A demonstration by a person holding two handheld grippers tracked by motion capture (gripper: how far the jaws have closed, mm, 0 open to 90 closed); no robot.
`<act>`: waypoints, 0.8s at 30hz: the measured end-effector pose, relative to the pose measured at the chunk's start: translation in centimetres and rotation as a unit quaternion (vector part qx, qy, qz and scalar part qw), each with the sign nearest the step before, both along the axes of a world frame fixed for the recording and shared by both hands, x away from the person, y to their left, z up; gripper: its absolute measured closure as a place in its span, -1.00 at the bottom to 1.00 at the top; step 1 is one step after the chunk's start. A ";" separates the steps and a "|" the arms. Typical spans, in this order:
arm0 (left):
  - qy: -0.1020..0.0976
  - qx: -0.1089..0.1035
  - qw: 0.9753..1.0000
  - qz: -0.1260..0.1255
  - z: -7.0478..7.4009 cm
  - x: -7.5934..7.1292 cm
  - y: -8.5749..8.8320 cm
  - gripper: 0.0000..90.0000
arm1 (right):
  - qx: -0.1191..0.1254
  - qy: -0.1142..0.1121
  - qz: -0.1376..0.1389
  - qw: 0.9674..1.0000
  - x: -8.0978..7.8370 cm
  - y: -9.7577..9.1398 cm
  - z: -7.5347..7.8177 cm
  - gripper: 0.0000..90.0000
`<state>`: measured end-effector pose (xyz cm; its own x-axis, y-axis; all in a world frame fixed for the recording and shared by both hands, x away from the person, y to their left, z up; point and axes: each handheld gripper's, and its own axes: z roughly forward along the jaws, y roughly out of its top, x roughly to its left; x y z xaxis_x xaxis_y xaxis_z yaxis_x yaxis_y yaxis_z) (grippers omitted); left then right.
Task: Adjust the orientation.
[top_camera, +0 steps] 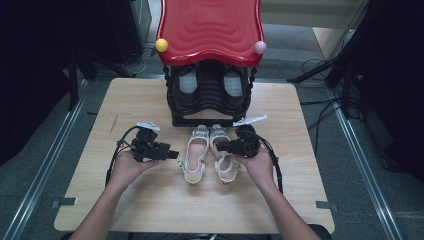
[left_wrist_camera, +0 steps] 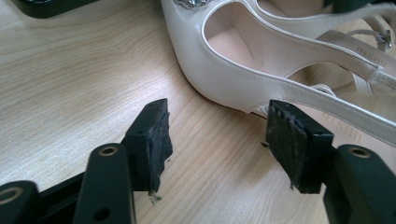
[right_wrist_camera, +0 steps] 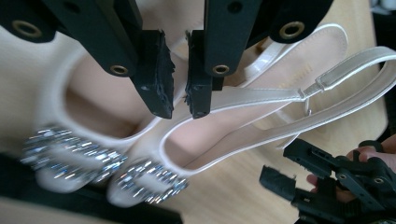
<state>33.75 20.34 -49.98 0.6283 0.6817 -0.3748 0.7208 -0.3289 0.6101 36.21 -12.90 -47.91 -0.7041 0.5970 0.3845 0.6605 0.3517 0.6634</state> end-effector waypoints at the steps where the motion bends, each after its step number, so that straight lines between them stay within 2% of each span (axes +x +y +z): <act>1: -0.002 0.001 1.000 0.002 0.0 0.0 0.0 -0.05 | -0.003 -0.005 -0.003 1.000 -0.1 -0.3 0.3 0.81; 3: -0.006 0.005 1.000 0.003 -0.1 0.1 0.0 0.01 | -0.002 -0.015 -0.009 1.000 -0.1 -1.1 0.7 0.82; 6: -0.011 0.007 1.000 0.004 -0.2 0.2 0.0 0.13 | 0.000 -0.016 -0.021 1.000 -0.1 -2.2 0.8 0.85; 8: -0.007 0.006 1.000 0.006 -0.3 0.3 0.0 0.26 | -0.002 -0.016 -0.030 0.999 0.0 -2.8 0.7 0.89; 10: 0.005 0.003 1.000 0.005 -0.5 0.6 -0.2 0.38 | -0.005 -0.013 -0.036 0.999 0.1 -3.2 0.4 0.90; 12: 0.028 -0.006 1.000 0.010 -0.8 0.9 -0.3 0.53 | -0.009 -0.010 -0.044 0.999 0.3 -3.6 0.1 0.92; 13: 0.033 -0.009 0.999 0.011 -0.9 1.1 -0.4 0.62 | -0.015 -0.010 -0.048 0.999 0.4 -3.7 -0.1 0.94; 15: 0.032 -0.004 0.999 0.008 -1.0 1.3 -0.7 0.83 | -0.023 -0.004 -0.053 0.998 0.7 -3.8 -0.6 1.00; 17: 0.037 -0.007 0.999 0.004 -1.1 1.5 -1.0 0.94 | -0.032 -0.002 -0.054 0.998 0.8 -3.8 -1.1 1.00; 21: 0.044 -0.002 0.999 -0.003 -1.7 2.0 -1.5 0.99 | -0.049 0.006 -0.061 0.997 1.0 -3.9 -2.1 1.00; 24: 0.043 0.003 0.999 -0.002 -2.1 2.2 -1.9 0.99 | -0.053 0.015 -0.063 0.996 1.2 -4.0 -2.8 1.00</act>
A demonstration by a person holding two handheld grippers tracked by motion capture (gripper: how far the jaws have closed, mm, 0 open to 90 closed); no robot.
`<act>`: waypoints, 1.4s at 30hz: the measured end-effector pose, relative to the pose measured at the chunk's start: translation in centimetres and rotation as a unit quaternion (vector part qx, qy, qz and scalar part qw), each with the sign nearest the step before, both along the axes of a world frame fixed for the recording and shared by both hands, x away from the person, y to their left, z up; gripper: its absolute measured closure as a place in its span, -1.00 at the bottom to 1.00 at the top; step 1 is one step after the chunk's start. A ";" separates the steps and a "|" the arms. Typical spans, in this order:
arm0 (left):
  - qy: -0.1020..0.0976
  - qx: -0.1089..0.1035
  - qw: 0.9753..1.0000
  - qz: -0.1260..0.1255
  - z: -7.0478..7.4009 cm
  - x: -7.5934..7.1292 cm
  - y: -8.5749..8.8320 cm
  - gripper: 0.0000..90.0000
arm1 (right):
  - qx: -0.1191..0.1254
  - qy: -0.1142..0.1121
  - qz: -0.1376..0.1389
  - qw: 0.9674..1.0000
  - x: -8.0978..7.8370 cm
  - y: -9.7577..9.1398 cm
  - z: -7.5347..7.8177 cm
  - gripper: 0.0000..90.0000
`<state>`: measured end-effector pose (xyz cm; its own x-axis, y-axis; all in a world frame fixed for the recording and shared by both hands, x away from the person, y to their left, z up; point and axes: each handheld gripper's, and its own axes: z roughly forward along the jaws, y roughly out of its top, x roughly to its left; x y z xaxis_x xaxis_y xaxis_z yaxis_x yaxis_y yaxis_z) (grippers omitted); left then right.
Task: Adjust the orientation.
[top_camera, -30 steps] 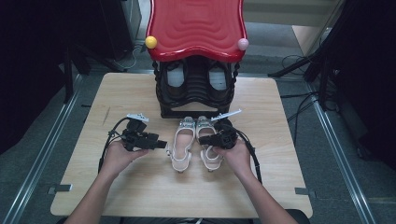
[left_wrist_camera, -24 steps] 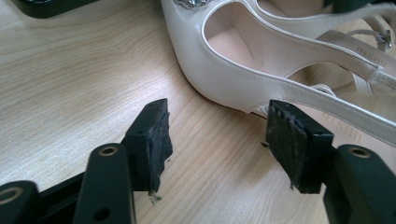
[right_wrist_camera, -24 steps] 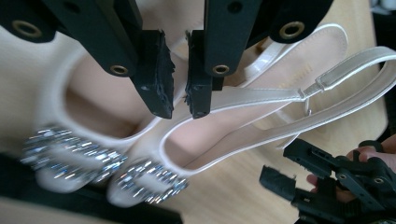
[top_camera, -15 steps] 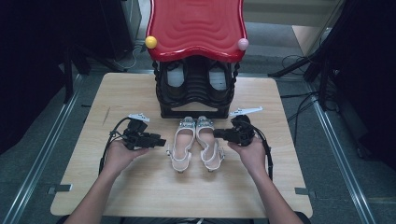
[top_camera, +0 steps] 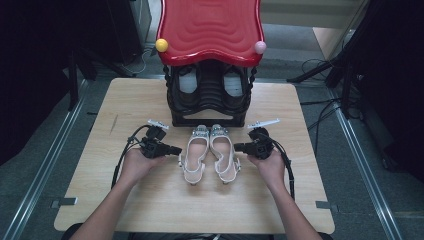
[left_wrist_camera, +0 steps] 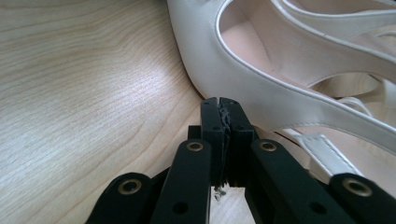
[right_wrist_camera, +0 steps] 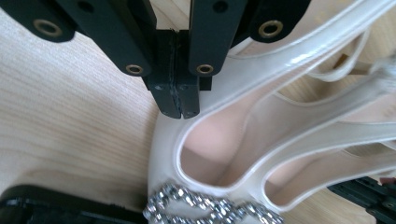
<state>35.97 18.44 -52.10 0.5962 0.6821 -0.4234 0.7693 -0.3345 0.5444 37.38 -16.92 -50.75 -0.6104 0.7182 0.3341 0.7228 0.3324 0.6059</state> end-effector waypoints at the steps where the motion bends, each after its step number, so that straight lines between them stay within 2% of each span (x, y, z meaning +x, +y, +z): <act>1: 0.001 0.000 1.000 -0.002 -0.1 0.1 -0.1 0.99 | 0.000 0.004 -0.001 1.000 0.0 0.0 -0.1 1.00; 6: 0.012 -0.004 1.000 -0.009 -0.5 0.2 -0.9 0.95 | -0.003 0.007 -0.003 1.000 0.2 0.3 -0.6 1.00; 16: 0.013 -0.002 1.000 -0.008 -0.4 0.0 -1.3 0.97 | 0.001 0.012 -0.005 1.000 0.2 0.3 -0.9 1.00; 18: 0.017 -0.004 1.000 -0.013 -0.4 -0.1 -1.3 0.97 | 0.000 0.011 -0.005 1.000 0.2 0.3 -0.9 1.00; 22: 0.012 -0.004 1.000 -0.020 -0.3 -0.4 -1.6 0.96 | 0.001 0.011 -0.006 1.000 0.2 0.4 -0.9 1.00; 26: 0.017 -0.013 0.999 -0.027 -0.3 -0.6 -1.9 0.96 | 0.005 0.014 -0.008 1.000 0.2 0.4 -0.9 1.00; 31: 0.016 0.000 0.999 -0.035 -0.4 -1.1 -2.8 0.96 | 0.010 0.018 -0.009 1.000 0.2 0.4 -1.0 1.00; 35: 0.024 -0.008 0.999 -0.029 -0.5 -1.1 -2.9 0.98 | 0.008 0.017 -0.007 1.000 0.2 0.4 -1.0 1.00; 37: 0.022 -0.005 0.999 -0.028 -0.5 -1.3 -3.1 0.98 | 0.009 0.017 -0.006 1.000 0.3 0.4 -1.0 1.00; 42: 0.026 -0.005 0.999 -0.041 -0.5 -1.9 -3.6 0.99 | 0.007 0.017 -0.009 1.000 0.6 0.2 -1.0 1.00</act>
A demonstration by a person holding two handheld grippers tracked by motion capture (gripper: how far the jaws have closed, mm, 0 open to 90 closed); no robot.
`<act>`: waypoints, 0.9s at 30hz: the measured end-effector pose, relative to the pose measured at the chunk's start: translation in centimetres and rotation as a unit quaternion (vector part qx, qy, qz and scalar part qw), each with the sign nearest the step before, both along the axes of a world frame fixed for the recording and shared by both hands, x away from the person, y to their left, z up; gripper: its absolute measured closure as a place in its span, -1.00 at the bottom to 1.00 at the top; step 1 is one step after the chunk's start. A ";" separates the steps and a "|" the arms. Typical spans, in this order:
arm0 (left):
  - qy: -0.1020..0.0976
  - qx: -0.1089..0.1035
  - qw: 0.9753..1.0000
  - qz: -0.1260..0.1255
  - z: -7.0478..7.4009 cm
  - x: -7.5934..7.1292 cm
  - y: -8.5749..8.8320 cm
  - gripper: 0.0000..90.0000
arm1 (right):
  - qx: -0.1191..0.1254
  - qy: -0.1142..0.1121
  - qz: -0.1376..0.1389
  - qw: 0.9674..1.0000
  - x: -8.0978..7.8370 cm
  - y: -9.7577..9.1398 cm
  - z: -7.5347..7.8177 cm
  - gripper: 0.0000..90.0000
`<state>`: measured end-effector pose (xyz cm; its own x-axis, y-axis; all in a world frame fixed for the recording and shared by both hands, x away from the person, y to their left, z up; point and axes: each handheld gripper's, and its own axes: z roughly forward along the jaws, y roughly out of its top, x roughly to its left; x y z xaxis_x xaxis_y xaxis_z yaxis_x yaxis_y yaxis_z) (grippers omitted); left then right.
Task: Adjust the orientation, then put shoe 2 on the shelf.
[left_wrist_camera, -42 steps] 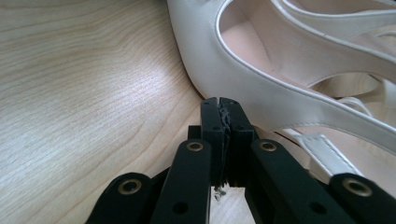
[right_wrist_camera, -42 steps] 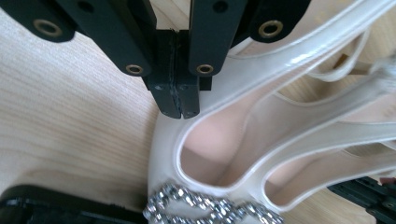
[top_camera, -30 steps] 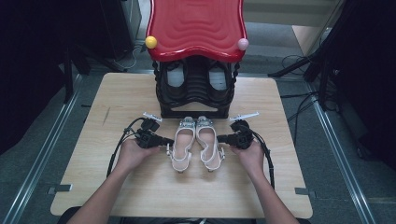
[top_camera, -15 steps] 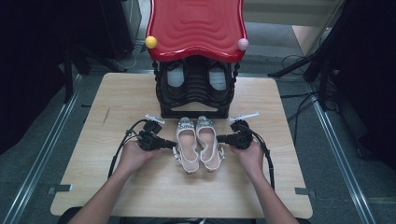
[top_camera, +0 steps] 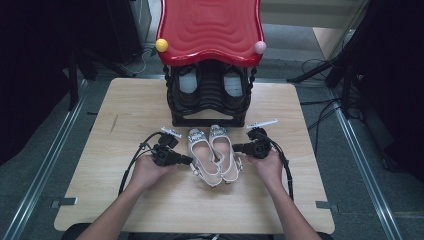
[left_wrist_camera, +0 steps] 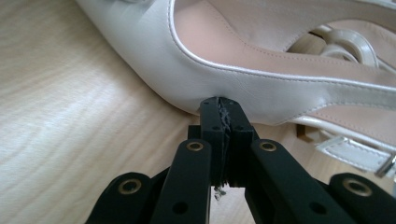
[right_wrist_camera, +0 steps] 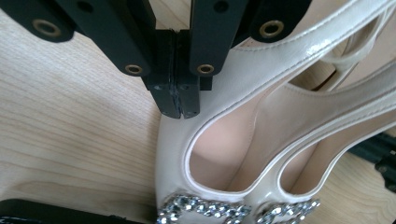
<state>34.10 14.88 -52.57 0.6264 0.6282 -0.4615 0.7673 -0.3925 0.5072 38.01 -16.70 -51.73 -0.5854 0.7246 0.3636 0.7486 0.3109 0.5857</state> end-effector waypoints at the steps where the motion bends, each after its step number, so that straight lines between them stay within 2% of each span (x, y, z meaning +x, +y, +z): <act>1: 0.000 0.000 1.000 -0.002 0.0 -0.1 -0.1 0.99 | -0.003 -0.001 0.000 1.000 0.1 0.0 0.0 1.00; 3: 0.005 -0.007 1.000 -0.008 -0.1 -0.4 -0.3 0.99 | -0.007 -0.003 -0.001 1.000 0.2 0.0 0.1 1.00; 6: 0.001 -0.009 1.000 -0.020 -0.1 -0.9 -0.6 0.93 | -0.016 -0.007 -0.001 1.000 0.4 -0.1 0.2 1.00; 8: 0.000 -0.015 1.000 -0.019 0.0 -1.1 -0.4 0.87 | -0.014 -0.007 -0.001 1.000 0.6 -0.2 0.3 0.98; 11: -0.014 -0.032 0.999 -0.009 0.6 -1.2 0.2 0.78 | -0.003 -0.012 -0.002 1.000 0.7 -0.3 0.7 0.94; 15: -0.043 -0.030 0.999 -0.001 1.6 -1.6 1.0 0.69 | 0.004 -0.023 0.002 1.000 0.6 -0.5 1.3 0.89; 18: -0.051 -0.025 0.998 0.005 1.9 -1.7 1.6 0.59 | 0.010 -0.029 0.004 1.000 0.3 -0.6 1.8 0.85; 22: -0.055 -0.026 0.998 0.014 2.2 -1.5 2.4 0.49 | 0.019 -0.035 0.004 0.999 0.0 -0.8 2.4 0.83; 27: -0.059 -0.010 0.998 0.017 2.3 -1.4 3.0 0.39 | 0.024 -0.041 0.006 0.999 -0.1 -0.7 3.1 0.79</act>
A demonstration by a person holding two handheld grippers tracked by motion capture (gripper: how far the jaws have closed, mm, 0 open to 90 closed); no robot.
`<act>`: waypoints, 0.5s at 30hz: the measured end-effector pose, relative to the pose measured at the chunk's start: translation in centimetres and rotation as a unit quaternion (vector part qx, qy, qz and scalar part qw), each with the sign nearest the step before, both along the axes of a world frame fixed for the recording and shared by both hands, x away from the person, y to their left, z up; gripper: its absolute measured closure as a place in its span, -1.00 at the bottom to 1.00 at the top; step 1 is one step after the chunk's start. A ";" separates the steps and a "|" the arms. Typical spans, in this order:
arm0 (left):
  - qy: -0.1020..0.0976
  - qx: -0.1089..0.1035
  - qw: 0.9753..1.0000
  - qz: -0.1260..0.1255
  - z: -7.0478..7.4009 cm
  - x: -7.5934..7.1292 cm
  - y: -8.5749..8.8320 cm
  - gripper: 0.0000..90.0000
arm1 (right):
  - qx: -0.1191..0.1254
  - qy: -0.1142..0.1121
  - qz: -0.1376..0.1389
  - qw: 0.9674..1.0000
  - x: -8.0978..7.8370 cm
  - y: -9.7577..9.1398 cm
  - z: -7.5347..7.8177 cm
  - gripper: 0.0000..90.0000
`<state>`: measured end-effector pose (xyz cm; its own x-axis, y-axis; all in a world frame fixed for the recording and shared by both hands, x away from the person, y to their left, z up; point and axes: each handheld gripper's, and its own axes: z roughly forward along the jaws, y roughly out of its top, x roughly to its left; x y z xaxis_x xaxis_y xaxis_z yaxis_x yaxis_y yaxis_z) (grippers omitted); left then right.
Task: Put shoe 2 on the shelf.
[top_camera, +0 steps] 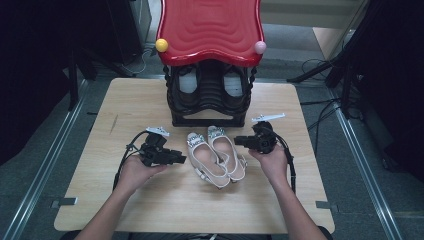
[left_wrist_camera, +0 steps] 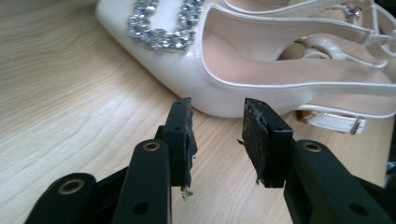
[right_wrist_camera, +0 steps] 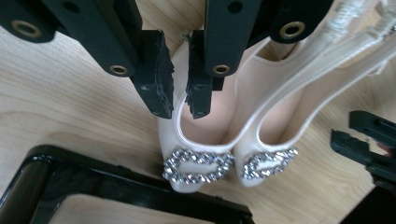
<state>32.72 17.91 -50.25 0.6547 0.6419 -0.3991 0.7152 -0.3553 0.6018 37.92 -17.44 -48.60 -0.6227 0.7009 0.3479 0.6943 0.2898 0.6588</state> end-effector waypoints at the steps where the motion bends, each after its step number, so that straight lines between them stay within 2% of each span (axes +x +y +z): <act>1: 0.000 -0.001 1.000 0.003 0.0 0.0 0.1 0.38 | 0.000 -0.001 0.001 1.000 0.0 0.0 0.2 0.79; 7: -0.002 -0.008 1.000 0.010 0.6 0.2 1.0 0.24 | -0.001 -0.010 0.009 1.000 -0.5 0.6 0.8 0.72; 13: 0.001 -0.003 1.000 0.013 0.8 0.3 1.6 0.12 | -0.001 -0.010 0.023 1.000 -1.1 1.7 1.2 0.64; 15: -0.006 0.002 1.000 0.016 0.9 0.3 1.8 0.10 | -0.005 -0.010 0.028 1.000 -1.3 2.1 1.3 0.64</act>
<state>33.02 19.70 -49.36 0.6386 0.6644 -0.3883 0.7191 -0.3354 0.6087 36.65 -15.32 -47.28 -0.6684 0.6674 0.3284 0.6633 0.3350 0.6692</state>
